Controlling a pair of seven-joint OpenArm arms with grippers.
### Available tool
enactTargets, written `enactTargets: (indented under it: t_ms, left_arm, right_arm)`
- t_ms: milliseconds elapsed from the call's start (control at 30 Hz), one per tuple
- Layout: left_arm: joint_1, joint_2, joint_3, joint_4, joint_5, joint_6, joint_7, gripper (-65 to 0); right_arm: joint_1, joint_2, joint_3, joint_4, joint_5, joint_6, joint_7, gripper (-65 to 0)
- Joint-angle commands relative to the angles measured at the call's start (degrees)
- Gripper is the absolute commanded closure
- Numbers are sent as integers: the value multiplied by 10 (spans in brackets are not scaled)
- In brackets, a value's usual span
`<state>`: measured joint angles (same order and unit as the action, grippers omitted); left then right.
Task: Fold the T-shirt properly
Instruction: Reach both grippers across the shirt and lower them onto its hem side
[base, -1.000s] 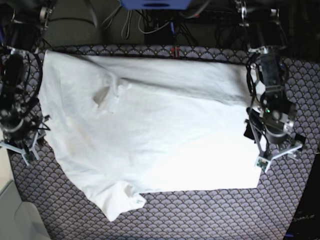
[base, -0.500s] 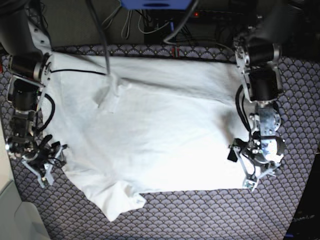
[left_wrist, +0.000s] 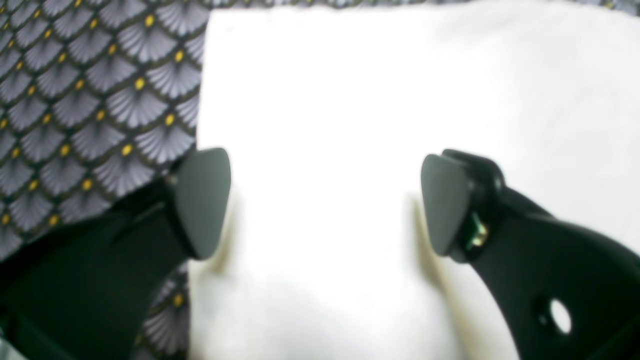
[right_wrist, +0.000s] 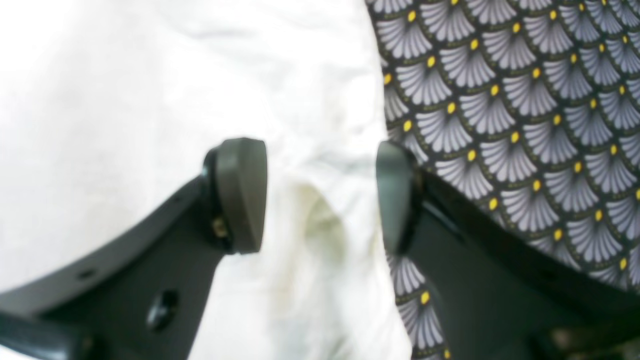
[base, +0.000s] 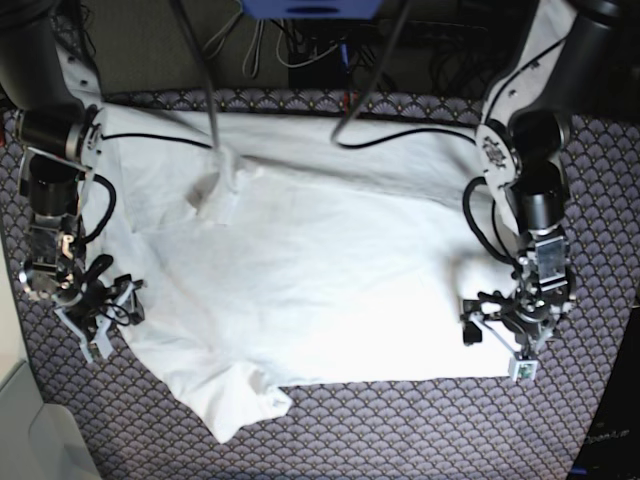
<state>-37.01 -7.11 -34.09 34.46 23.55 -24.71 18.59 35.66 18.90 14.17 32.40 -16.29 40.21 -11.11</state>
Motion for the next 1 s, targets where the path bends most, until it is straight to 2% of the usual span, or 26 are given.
enactTargets:
  t_ms: [0,33,133,167,233,333,600,667,767,833,967]
  left_arm:
    - [-20,-5,0,0,-11,-1,-22,-556]
    - [-21,-5,0,-9,-18,0,-32,-555]
    - [-21,-5,0,-25,-37,0,-54,-555]
    - [-21,-5,0,-25,-43,12,-59,-555]
    - [-21,-5,1,-25,-49,60,-69,-557]
    - [-21,-6,3,-25,-55,95,-84,-558]
    - [-21,-18,1,-38,-61,100,-88,-558]
    - [-35,-26,0,-67,-61,113,-90,-558]
    - [-52,-42,0,-132,-61,161,-127,-558]
    - [-59,-49,0,-169,-61,168,-159,-558]
    - [-70,-53,0,-223,-61,172,-203,-558]
  right_arm:
    - [20,8,0,10,6,-2,14,-352]
    - [20,8,0,10,6,-2,15,-352]
    - [17,8,0,6,6,-33,39,-353]
    - [17,7,0,-8,6,-39,47,-353]
    - [18,8,0,-41,6,-39,62,-353]
    - [18,8,0,-70,6,-53,87,-353]
    - [8,5,0,-76,6,-55,93,-349]
    - [5,4,0,-76,6,-55,93,-346]
    - [3,2,0,-76,6,-55,93,-304]
    - [3,-2,0,-76,6,-55,93,-281]
    - [2,-3,0,-76,6,-55,93,-278]
